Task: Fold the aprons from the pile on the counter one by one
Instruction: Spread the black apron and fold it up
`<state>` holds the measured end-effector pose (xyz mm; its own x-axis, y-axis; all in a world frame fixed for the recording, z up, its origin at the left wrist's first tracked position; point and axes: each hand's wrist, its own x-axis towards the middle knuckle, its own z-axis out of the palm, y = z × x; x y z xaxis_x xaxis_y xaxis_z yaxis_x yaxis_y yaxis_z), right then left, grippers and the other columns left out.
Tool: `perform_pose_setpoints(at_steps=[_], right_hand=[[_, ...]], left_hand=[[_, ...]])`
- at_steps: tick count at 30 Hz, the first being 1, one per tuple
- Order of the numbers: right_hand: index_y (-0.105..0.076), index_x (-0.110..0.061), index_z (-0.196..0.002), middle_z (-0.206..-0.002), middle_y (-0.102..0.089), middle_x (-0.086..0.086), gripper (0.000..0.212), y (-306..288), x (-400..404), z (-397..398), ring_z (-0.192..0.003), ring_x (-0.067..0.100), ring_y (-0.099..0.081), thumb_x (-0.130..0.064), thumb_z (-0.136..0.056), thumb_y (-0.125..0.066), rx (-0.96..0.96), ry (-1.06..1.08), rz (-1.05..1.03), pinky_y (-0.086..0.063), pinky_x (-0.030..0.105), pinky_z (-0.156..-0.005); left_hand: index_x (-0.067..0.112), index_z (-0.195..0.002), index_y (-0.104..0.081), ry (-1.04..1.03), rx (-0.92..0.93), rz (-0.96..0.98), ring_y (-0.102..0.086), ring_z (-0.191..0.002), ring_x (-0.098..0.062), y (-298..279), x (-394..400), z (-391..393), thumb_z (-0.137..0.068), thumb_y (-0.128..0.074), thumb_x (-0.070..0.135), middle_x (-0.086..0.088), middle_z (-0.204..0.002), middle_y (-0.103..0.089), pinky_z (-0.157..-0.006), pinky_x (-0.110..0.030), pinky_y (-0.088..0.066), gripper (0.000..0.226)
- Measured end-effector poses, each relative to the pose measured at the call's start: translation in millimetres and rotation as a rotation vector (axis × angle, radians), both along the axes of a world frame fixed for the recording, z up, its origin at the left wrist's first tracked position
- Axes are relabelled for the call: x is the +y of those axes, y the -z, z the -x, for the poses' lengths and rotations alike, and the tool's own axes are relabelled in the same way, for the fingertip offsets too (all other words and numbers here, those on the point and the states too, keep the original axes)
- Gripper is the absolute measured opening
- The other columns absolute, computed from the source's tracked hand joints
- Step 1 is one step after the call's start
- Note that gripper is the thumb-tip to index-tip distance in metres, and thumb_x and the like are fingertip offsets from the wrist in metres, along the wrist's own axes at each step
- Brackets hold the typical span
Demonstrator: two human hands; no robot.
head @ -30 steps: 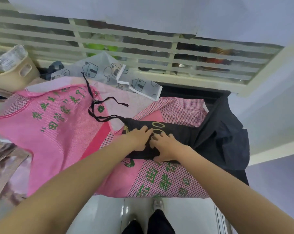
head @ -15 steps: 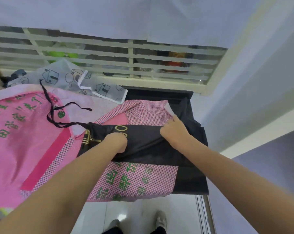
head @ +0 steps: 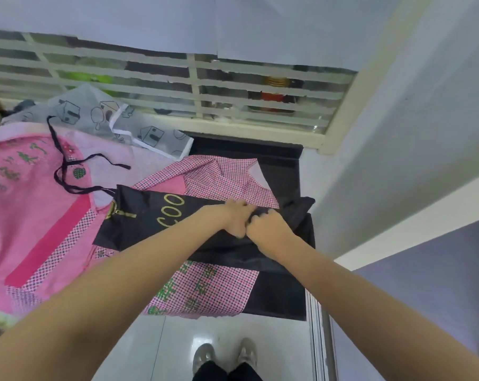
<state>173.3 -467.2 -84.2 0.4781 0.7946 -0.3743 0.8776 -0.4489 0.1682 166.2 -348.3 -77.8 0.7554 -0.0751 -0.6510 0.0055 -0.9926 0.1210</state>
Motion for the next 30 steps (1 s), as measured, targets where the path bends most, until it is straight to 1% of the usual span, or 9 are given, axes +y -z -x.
perform_pose_setpoints(at_steps=[4,7,10,12,14,18,24,28,30], right_hand=[[-0.042,-0.020,-0.139,-0.146,-0.039,0.003,0.054,-7,-26,-17,-0.137,0.024,-0.028,-0.045,-0.092,-0.051,0.014,-0.053,0.023,-0.005,0.052,-0.115],[-0.039,-0.024,-0.138,-0.148,-0.032,0.002,0.067,-16,-37,-37,-0.139,0.024,-0.021,-0.061,-0.084,-0.052,0.149,0.150,-0.134,-0.003,0.052,-0.115],[-0.057,-0.013,-0.120,-0.131,-0.051,0.006,0.044,-34,-45,-56,-0.124,0.023,-0.042,-0.045,-0.091,-0.053,0.357,0.579,-0.727,-0.030,0.037,-0.106],[-0.062,0.000,-0.109,-0.122,-0.057,0.014,0.029,-42,-57,-68,-0.115,0.026,-0.050,-0.018,-0.098,-0.042,0.465,0.887,-1.037,-0.035,0.024,-0.093],[-0.060,-0.003,-0.116,-0.128,-0.056,0.010,0.035,-37,-72,-78,-0.120,0.023,-0.049,0.002,-0.095,-0.033,0.511,1.021,-0.973,-0.031,0.015,-0.088],[-0.051,-0.009,-0.123,-0.128,-0.050,0.005,0.048,-17,-77,-85,-0.119,0.022,-0.045,0.014,-0.088,-0.028,0.781,1.005,-0.740,-0.036,0.025,-0.088],[-0.037,-0.013,-0.080,-0.085,-0.041,0.008,0.021,-5,-50,-94,-0.074,0.022,-0.038,0.004,-0.072,-0.045,1.128,1.011,-0.541,-0.032,0.030,-0.061],[-0.054,-0.001,-0.107,-0.108,-0.060,0.016,0.019,2,-53,-104,-0.104,0.032,-0.059,-0.003,-0.088,-0.055,1.198,1.000,-0.575,-0.047,0.042,-0.096],[-0.055,0.001,-0.112,-0.115,-0.061,0.018,0.023,3,-59,-110,-0.110,0.035,-0.058,-0.001,-0.088,-0.056,1.133,0.988,-0.604,-0.044,0.046,-0.101]], left_hand=[[0.016,-0.150,0.008,-0.016,0.276,0.113,0.003,-0.145,-0.030,-1,-8,-6,-0.080,-0.067,0.043,-0.009,-0.158,0.006,-0.117,-0.047,-0.015,0.106],[0.018,-0.150,-0.003,-0.027,0.149,0.208,-0.018,-0.143,-0.028,5,-11,-5,-0.076,-0.069,0.053,-0.007,-0.157,-0.012,-0.115,-0.043,-0.023,0.106],[0.014,-0.136,-0.043,0.007,-0.205,0.328,-0.052,-0.116,-0.026,7,-26,-1,-0.086,-0.059,0.037,-0.008,-0.130,-0.055,-0.094,-0.034,-0.041,0.058],[0.001,-0.113,-0.058,-0.134,-0.291,0.405,-0.057,-0.099,-0.027,-4,-28,-8,-0.093,-0.050,0.018,-0.014,-0.108,-0.062,-0.078,-0.026,-0.039,0.027],[-0.001,-0.095,-0.060,-0.226,-0.283,0.424,-0.053,-0.087,-0.022,-20,-22,-15,-0.094,-0.044,0.010,-0.012,-0.093,-0.058,-0.071,-0.024,-0.033,0.019],[0.008,-0.072,-0.053,-0.459,-0.204,0.590,-0.053,-0.072,-0.018,-42,4,-31,-0.088,-0.047,0.005,-0.007,-0.079,-0.057,-0.066,-0.024,-0.040,0.017],[0.007,-0.078,-0.049,-0.605,-0.087,0.707,-0.052,-0.076,-0.024,-56,19,-44,-0.082,-0.044,0.003,-0.011,-0.083,-0.055,-0.069,-0.026,-0.041,0.007],[0.005,-0.081,-0.062,-0.711,0.305,1.088,-0.060,-0.077,-0.026,-40,32,-46,-0.081,-0.033,0.025,-0.016,-0.092,-0.063,-0.078,-0.031,-0.046,0.036],[0.006,-0.089,-0.067,-0.776,0.276,0.965,-0.065,-0.088,-0.029,-20,34,-52,-0.094,-0.029,0.026,-0.017,-0.101,-0.068,-0.087,-0.037,-0.049,0.043]])
